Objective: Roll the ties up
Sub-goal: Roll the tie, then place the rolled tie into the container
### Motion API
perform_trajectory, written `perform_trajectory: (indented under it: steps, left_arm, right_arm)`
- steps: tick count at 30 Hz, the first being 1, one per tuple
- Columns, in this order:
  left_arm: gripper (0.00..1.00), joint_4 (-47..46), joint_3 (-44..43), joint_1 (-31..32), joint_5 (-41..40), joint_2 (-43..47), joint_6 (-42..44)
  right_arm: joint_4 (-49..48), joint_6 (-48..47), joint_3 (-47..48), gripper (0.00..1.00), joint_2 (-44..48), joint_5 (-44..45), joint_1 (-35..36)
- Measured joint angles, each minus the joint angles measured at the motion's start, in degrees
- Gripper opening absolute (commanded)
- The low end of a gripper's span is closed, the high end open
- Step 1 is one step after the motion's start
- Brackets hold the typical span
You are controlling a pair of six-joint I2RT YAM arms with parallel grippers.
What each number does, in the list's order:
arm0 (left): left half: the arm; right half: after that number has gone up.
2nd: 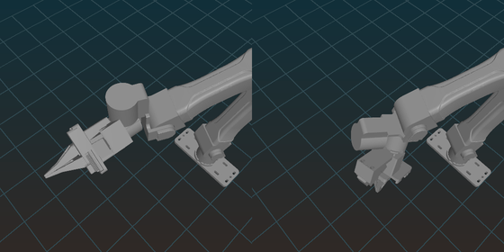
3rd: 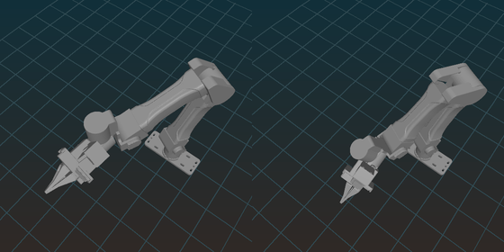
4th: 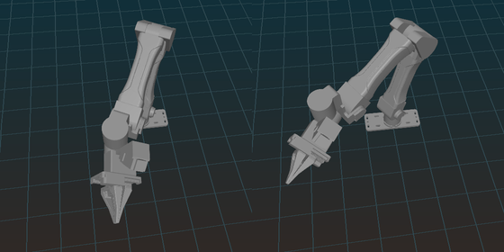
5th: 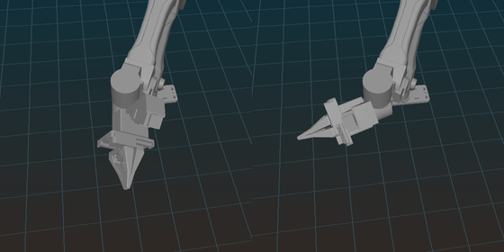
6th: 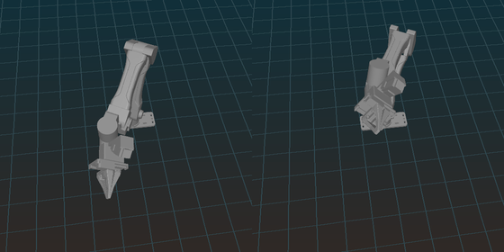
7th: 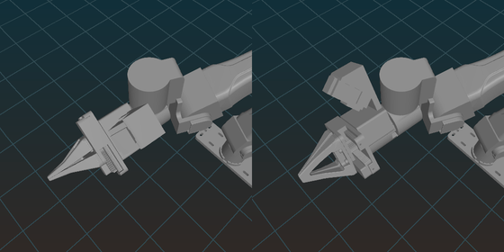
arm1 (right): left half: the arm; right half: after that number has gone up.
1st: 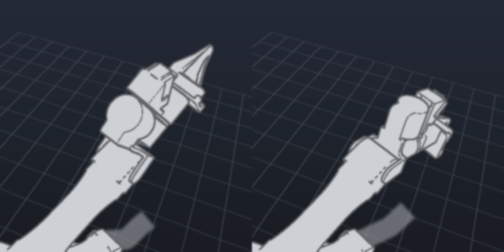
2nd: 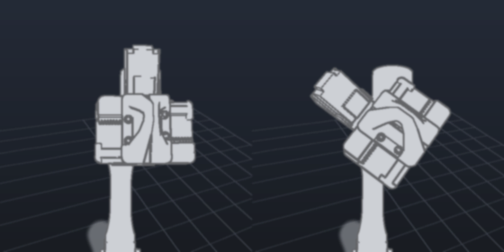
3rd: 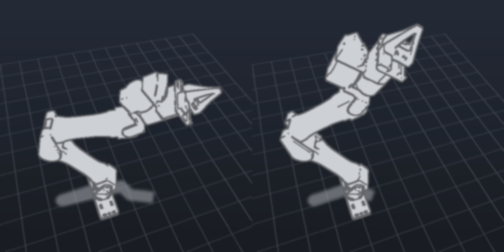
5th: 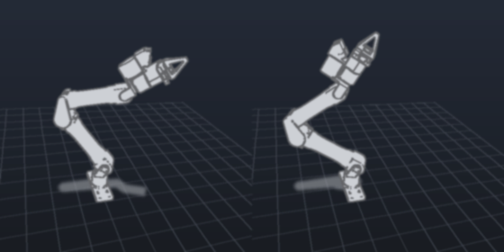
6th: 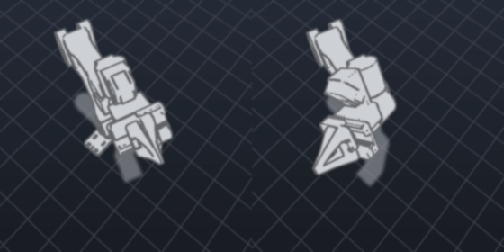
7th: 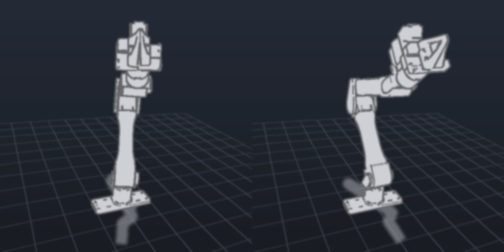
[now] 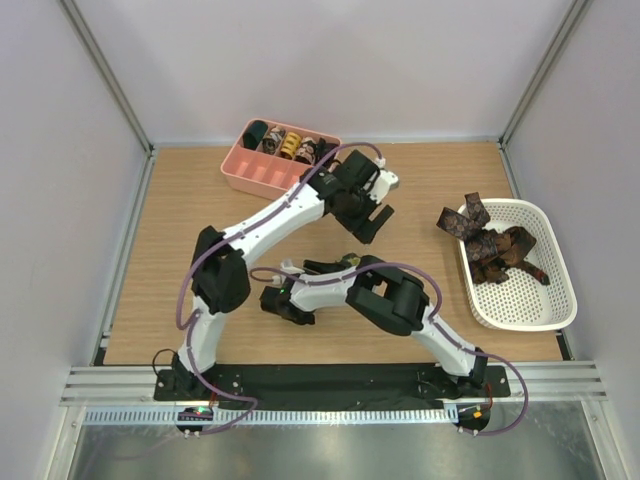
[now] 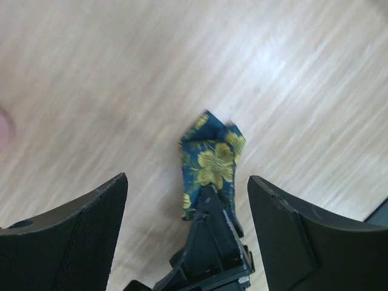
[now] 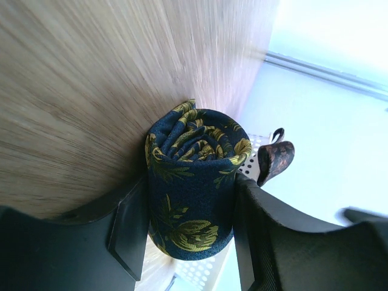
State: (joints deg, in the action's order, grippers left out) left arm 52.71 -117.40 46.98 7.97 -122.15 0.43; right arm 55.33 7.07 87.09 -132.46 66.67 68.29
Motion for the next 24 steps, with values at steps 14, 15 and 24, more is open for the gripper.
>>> perform_trajectory:
  steps: [14,15,24]
  left_arm:
    - [1.00,-24.61,25.46,-23.58,-15.72,25.83,-16.76]
    - [1.00,-26.40,26.77,-24.85,-17.25,25.83,-17.81]
    - [1.00,-34.56,25.07,-34.82,-19.37,16.94,-21.07]
  right_arm:
    - [-6.40,3.89,-0.72,0.01,9.11,-9.03,-8.79]
    - [-7.17,3.96,-0.72,0.01,9.79,-9.97,-10.14]
    - [-13.68,4.04,-0.72,0.01,11.85,-16.33,-20.85]
